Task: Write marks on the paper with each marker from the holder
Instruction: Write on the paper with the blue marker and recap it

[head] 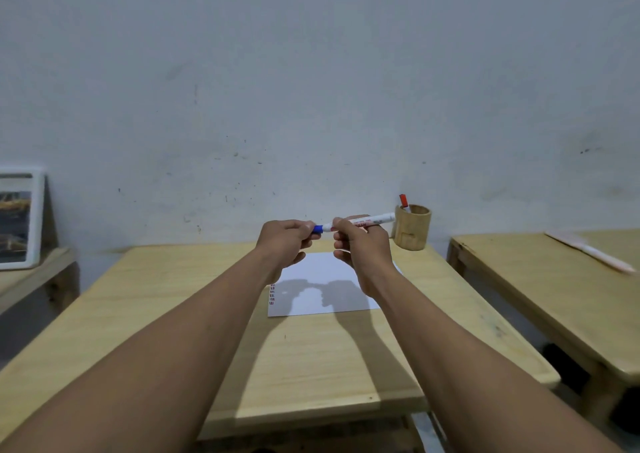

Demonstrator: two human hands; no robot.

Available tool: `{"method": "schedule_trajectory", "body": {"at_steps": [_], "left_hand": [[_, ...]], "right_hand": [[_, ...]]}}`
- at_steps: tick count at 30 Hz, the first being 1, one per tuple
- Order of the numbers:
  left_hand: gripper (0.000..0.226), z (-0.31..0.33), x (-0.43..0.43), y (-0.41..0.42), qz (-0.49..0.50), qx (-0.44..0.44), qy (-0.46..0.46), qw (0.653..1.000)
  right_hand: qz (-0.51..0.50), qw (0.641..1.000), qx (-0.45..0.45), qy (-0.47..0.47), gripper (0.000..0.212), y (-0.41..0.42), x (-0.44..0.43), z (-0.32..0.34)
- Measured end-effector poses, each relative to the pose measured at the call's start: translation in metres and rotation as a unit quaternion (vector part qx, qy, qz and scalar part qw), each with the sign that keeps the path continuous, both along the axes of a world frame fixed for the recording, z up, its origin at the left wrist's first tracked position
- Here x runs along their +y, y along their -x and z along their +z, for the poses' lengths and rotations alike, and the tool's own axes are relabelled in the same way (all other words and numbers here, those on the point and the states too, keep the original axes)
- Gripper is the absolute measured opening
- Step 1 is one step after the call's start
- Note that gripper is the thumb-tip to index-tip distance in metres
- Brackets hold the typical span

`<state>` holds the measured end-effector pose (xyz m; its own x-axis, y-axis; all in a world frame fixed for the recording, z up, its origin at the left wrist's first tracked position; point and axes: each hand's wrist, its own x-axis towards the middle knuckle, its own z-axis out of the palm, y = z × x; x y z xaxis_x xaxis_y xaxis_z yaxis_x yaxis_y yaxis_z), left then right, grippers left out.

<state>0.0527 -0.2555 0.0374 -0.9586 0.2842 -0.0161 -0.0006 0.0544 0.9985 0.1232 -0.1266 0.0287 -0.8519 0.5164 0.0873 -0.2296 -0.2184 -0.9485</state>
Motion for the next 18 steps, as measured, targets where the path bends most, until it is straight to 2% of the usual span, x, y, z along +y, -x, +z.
{"method": "schedule_trajectory", "body": {"at_steps": [4, 7, 15, 18], "left_hand": [[0.019, 0.002, 0.002, -0.003, 0.002, -0.027, -0.033, 0.999], [0.019, 0.006, 0.006, -0.005, 0.004, -0.024, -0.045, 0.999], [0.016, 0.008, 0.019, -0.008, 0.051, -0.038, -0.078, 0.995], [0.015, 0.011, 0.021, -0.008, 0.070, -0.042, -0.089, 0.993]], "right_hand": [[0.027, 0.998, 0.012, 0.053, 0.008, -0.003, 0.003, 0.005], [0.033, 0.994, 0.016, 0.101, 0.016, -0.005, 0.003, 0.008], [0.021, 0.998, 0.023, 0.049, 0.004, -0.009, 0.003, 0.011], [0.006, 0.996, 0.037, 0.080, 0.008, -0.009, 0.005, 0.014]]}}
